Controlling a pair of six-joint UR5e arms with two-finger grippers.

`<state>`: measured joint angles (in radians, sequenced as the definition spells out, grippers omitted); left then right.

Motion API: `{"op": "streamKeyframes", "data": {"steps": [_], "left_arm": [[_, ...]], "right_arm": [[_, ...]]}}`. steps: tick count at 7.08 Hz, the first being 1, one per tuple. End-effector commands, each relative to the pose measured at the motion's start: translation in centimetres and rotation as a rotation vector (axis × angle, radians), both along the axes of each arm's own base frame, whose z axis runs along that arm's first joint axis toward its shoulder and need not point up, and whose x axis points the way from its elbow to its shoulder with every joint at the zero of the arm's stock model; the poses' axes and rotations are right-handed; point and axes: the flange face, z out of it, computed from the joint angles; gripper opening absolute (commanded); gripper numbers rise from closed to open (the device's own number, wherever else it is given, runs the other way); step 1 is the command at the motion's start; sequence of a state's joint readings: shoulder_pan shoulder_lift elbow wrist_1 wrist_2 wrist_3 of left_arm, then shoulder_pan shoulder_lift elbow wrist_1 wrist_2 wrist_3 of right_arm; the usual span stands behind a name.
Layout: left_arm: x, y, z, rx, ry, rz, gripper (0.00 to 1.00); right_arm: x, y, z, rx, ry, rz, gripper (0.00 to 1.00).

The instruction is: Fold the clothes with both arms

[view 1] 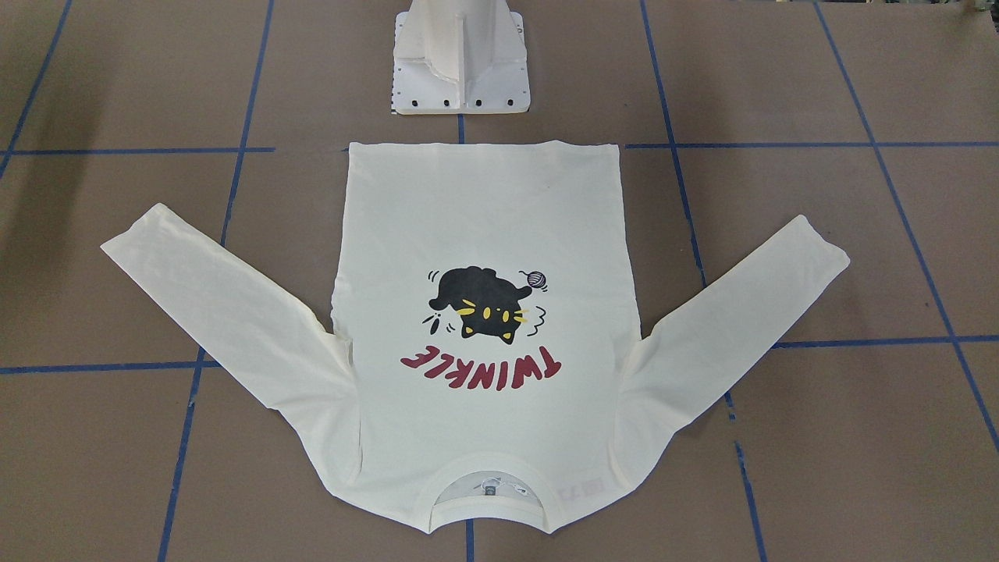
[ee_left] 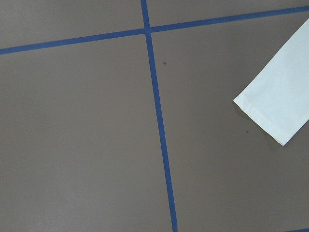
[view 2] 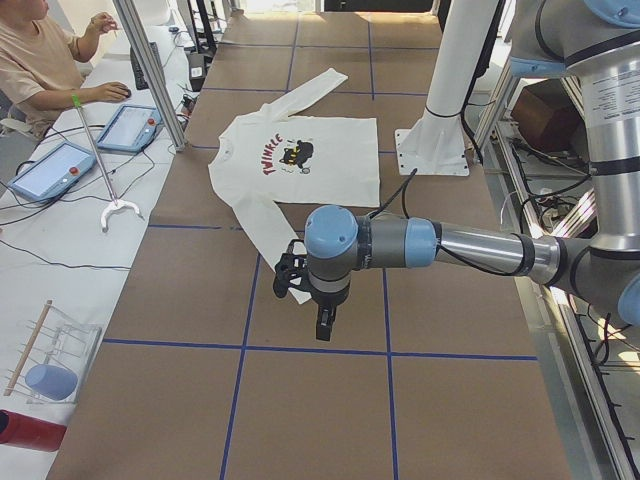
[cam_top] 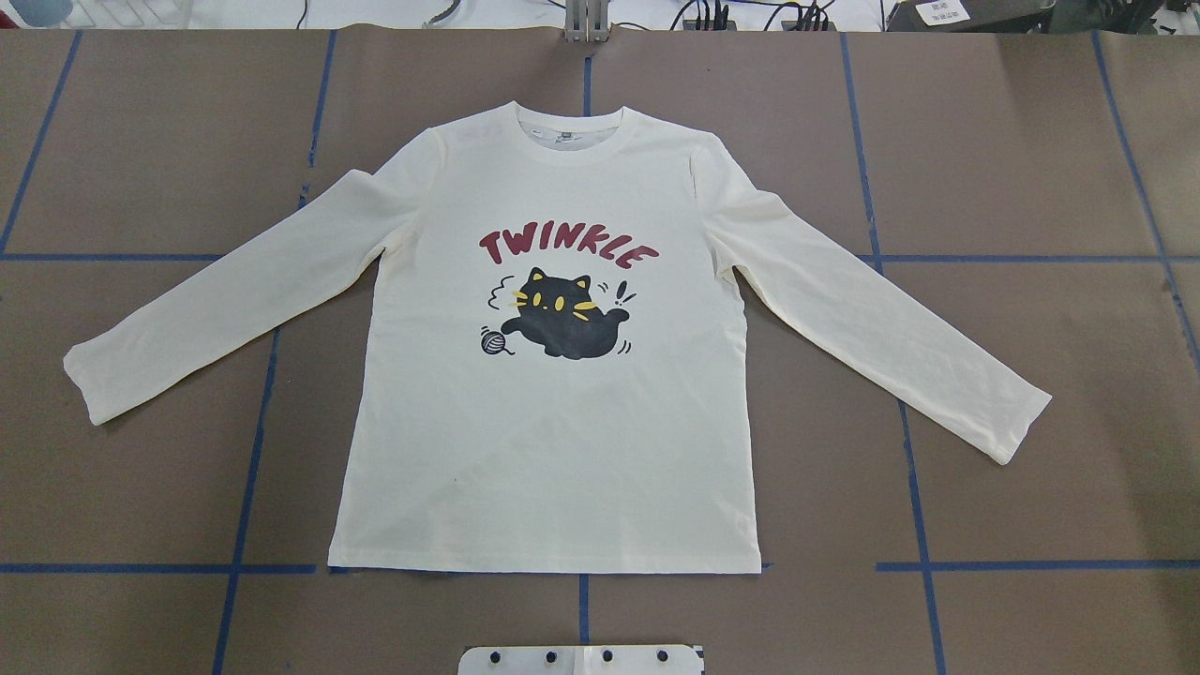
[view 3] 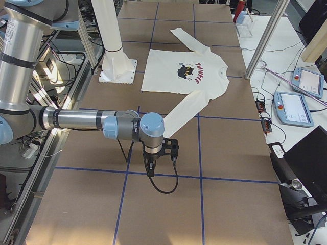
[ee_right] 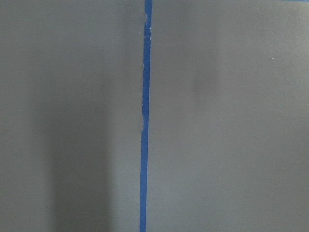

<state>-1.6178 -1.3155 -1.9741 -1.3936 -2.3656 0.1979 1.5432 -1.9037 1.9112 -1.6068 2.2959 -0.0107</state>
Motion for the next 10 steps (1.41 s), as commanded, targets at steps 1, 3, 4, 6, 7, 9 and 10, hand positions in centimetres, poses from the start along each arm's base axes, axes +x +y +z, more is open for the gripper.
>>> {"op": "streamKeyframes", "data": {"steps": [1, 3, 4, 6, 7, 9, 10], "left_arm": [[0.1, -0.2, -1.0, 0.035, -0.002, 0.006, 1.00], [0.1, -0.7, -2.9, 0.124, -0.015, 0.009, 1.00], [0.1, -1.2, -4.0, 0.215, -0.009, 0.005, 1.00], [-0.1, -4.8, -7.3, 0.507, -0.025, 0.008, 1.00], [0.2, -5.0, -7.2, 0.555, 0.006, 0.014, 1.00], [0.7, -4.7, -6.4, 0.539, 0.071, 0.030, 1.00], [0.7, -4.7, -6.4, 0.539, 0.071, 0.030, 1.00]], "right_arm": [[-0.2, -0.1, -0.2, 0.000, -0.017, -0.001, 1.00], [-0.9, -2.0, -3.7, 0.061, -0.111, 0.004, 1.00], [-1.2, -3.3, -5.4, 0.091, -0.156, 0.005, 1.00], [-1.1, -5.0, -6.4, 0.155, -0.157, 0.002, 1.00], [-1.3, -4.8, -4.6, 0.152, -0.184, 0.000, 1.00], [-1.7, -5.1, -6.0, 0.252, -0.220, 0.066, 1.00], [-4.0, -3.9, -6.0, 0.225, -0.241, 0.121, 1.00]]}}
